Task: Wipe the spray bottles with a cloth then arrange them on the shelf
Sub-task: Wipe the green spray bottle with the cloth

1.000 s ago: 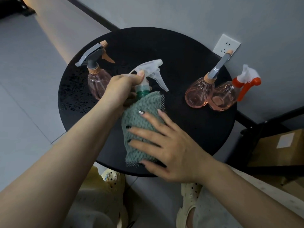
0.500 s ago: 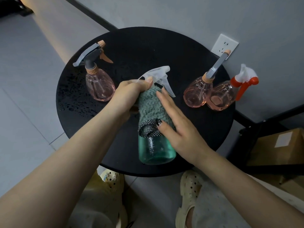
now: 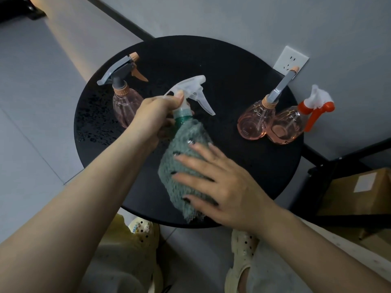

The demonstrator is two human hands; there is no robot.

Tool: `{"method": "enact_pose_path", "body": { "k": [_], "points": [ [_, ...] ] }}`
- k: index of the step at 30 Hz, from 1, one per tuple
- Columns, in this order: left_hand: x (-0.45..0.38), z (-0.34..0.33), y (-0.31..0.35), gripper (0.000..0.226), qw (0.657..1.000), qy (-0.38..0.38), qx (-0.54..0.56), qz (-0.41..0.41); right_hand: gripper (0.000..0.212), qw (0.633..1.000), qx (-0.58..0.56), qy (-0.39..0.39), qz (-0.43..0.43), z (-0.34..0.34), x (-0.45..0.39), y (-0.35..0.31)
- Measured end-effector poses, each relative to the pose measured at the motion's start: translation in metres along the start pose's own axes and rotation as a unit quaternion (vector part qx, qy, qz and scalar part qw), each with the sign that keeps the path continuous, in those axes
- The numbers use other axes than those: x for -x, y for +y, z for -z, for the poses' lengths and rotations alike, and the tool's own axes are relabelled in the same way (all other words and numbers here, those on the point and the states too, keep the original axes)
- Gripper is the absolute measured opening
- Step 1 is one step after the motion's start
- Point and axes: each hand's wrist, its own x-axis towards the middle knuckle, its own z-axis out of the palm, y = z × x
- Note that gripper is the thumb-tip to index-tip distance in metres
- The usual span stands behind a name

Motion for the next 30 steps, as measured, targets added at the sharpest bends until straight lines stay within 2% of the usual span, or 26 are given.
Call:
{"method": "enact_pose_path", "body": {
  "k": [3, 6, 9, 11, 14, 17, 21, 23, 26, 30],
  "points": [
    [-0.001, -0.003, 0.0, 0.028, 1.0, 0.002, 0.008, 0.002, 0.043, 0.989, -0.097, 0.049, -0.104, 0.002, -0.002, 0.006],
    [0.001, -0.008, -0.003, 0.026, 1.0, -0.023, 0.004, -0.003, 0.048, 0.948, -0.237, 0.064, -0.202, 0.003, -0.005, 0.008],
    [0.001, -0.011, -0.006, 0.032, 0.999, -0.031, -0.001, 0.008, 0.048, 0.905, -0.334, 0.079, -0.252, 0.006, -0.009, 0.011],
    [0.001, -0.009, -0.005, 0.031, 0.999, -0.033, 0.004, 0.005, 0.047, 0.913, -0.327, 0.071, -0.232, 0.007, -0.008, 0.009],
    [0.0, -0.002, -0.002, 0.024, 0.999, -0.037, 0.027, -0.002, 0.051, 0.95, -0.254, 0.043, -0.178, 0.006, -0.002, 0.005],
    [-0.002, 0.003, 0.002, 0.02, 0.999, -0.017, 0.045, 0.001, 0.05, 0.992, -0.102, 0.031, -0.068, 0.003, 0.004, 0.001],
    [-0.001, 0.007, 0.005, 0.022, 1.0, -0.015, 0.026, -0.008, 0.042, 0.997, 0.012, 0.009, 0.078, -0.003, 0.008, 0.002],
    [0.0, 0.007, 0.005, 0.022, 0.999, -0.02, 0.026, -0.006, 0.041, 0.997, 0.003, 0.018, 0.069, -0.003, 0.008, 0.006],
    [-0.002, 0.007, 0.005, 0.022, 0.999, -0.021, 0.029, 0.002, 0.045, 0.995, -0.098, 0.037, -0.01, 0.0, 0.007, 0.007],
    [-0.002, 0.001, 0.0, 0.025, 0.997, -0.069, 0.04, 0.014, 0.05, 0.952, -0.268, 0.053, -0.141, 0.004, 0.002, 0.009]
  ]
}}
